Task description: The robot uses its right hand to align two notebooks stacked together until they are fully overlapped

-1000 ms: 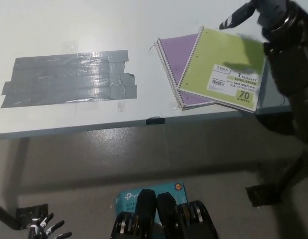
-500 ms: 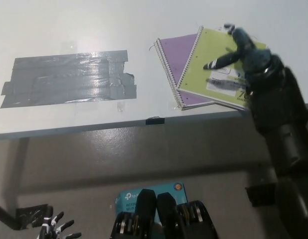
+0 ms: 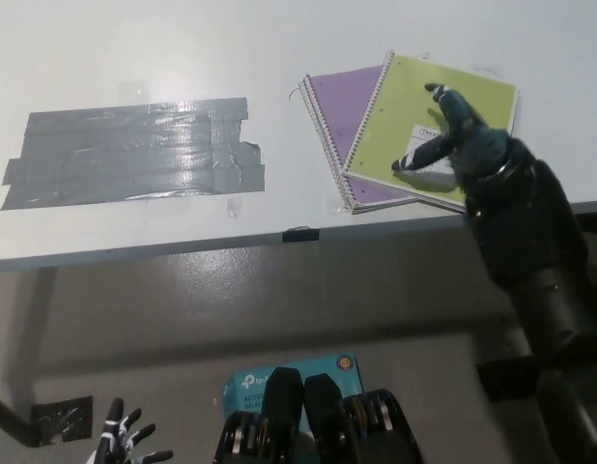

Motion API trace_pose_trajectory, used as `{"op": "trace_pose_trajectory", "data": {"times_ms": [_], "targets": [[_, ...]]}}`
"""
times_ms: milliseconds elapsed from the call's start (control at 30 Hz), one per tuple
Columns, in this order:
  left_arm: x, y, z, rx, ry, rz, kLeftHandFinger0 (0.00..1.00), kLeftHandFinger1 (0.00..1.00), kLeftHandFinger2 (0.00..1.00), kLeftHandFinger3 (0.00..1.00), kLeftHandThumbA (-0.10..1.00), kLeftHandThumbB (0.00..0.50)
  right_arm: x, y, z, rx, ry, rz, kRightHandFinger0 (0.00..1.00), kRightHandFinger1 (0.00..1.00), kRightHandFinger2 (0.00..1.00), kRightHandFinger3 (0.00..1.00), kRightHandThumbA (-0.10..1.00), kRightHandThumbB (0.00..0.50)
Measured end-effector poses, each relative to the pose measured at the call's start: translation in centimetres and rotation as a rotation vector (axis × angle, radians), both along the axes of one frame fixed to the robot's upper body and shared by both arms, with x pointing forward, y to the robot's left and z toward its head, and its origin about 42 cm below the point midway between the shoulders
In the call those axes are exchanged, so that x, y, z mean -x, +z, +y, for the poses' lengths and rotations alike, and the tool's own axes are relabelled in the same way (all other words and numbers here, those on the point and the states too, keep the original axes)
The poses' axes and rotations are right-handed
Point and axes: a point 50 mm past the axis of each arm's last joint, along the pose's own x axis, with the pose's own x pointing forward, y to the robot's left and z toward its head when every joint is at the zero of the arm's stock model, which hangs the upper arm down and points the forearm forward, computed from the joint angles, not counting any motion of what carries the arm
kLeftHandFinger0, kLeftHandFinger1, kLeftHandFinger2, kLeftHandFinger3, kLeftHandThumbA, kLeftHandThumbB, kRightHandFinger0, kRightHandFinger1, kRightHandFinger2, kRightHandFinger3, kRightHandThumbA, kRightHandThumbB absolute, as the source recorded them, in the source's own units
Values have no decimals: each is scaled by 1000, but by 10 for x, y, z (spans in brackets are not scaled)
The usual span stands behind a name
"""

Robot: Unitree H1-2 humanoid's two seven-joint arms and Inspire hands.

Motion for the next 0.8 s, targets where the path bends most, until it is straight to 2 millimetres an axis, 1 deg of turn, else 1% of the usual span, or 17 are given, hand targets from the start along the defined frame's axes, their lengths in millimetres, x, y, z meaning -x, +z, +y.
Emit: {"op": "trace_pose_trajectory", "data": {"times_ms": [33, 67, 133, 167, 200, 233, 333, 367, 400, 433, 500, 533, 667, 700, 733, 767, 800], "targets": [[0, 0, -1, -4, -5, -1, 609, 717, 907, 1000, 1000, 407, 2, -4, -1, 5, 0, 5, 1000, 1000, 1000, 1000, 1000, 344], [0, 0, -2, -8, -10, -1, 625, 713, 896, 1000, 1000, 436, 4, -10, -2, 9, 0, 15, 1000, 1000, 1000, 1000, 1000, 332], [0, 0, -4, -20, -27, -4, 643, 724, 891, 1000, 1000, 437, 8, -19, -4, 15, -6, 20, 1000, 1000, 1000, 1000, 1000, 345], [-1, -1, -5, -26, -36, -4, 681, 733, 875, 1000, 1000, 436, 10, -21, -5, 21, -6, 18, 1000, 1000, 1000, 1000, 1000, 340], [-1, -1, -6, -32, -45, -4, 652, 706, 857, 1000, 1000, 434, 11, -23, -5, 25, -7, 15, 1000, 1000, 1000, 1000, 1000, 342], [-1, -1, -7, -36, -51, -5, 625, 689, 853, 1000, 1000, 428, 13, -24, -5, 26, -7, 13, 1000, 1000, 1000, 1000, 1000, 331], [-1, -1, -9, -46, -63, -7, 598, 685, 866, 1000, 1000, 430, 18, -32, -6, 51, -3, 9, 1000, 1000, 1000, 1000, 1000, 372], [-1, -1, -9, -48, -65, -7, 589, 684, 868, 1000, 1000, 419, 19, -34, -5, 66, 1, 9, 1000, 1000, 1000, 1000, 1000, 387], [-1, -1, -9, -51, -68, -8, 585, 684, 867, 1000, 1000, 416, 20, -36, -4, 81, 4, 9, 1000, 1000, 1000, 1000, 1000, 387], [-1, -1, -10, -55, -73, -8, 631, 709, 868, 1000, 1000, 364, 20, -37, -4, 95, 6, 9, 1000, 1000, 1000, 1000, 1000, 371], [-1, -1, -11, -66, -90, -6, 635, 706, 862, 1000, 1000, 351, 23, -40, -5, 124, 10, 5, 1000, 1000, 1000, 1000, 1000, 370], [-1, -1, -12, -71, -97, -4, 636, 704, 852, 1000, 1000, 354, 24, -42, -5, 134, 12, 3, 1000, 1000, 1000, 1000, 1000, 357], [0, -1, -13, -86, -121, -2, 614, 697, 834, 1000, 1000, 366, 27, -47, -4, 173, 17, -4, 1000, 1000, 1000, 1000, 1000, 365], [0, -1, -12, -89, -124, -2, 605, 692, 835, 1000, 1000, 356, 28, -48, -4, 183, 18, -5, 1000, 1000, 1000, 1000, 1000, 355], [0, -1, -12, -91, -126, -2, 588, 685, 834, 1000, 1000, 368, 29, -49, -3, 192, 21, -8, 1000, 1000, 1000, 1000, 1000, 345], [0, -1, -12, -93, -127, -3, 580, 682, 832, 1000, 1000, 369, 31, -50, -3, 204, 25, -11, 1000, 1000, 1000, 1000, 1000, 347], [0, -1, -11, -96, -128, -4, 578, 694, 844, 1000, 1000, 358, 32, -51, -3, 223, 32, -16, 1000, 1000, 1000, 1000, 1000, 376]]}}
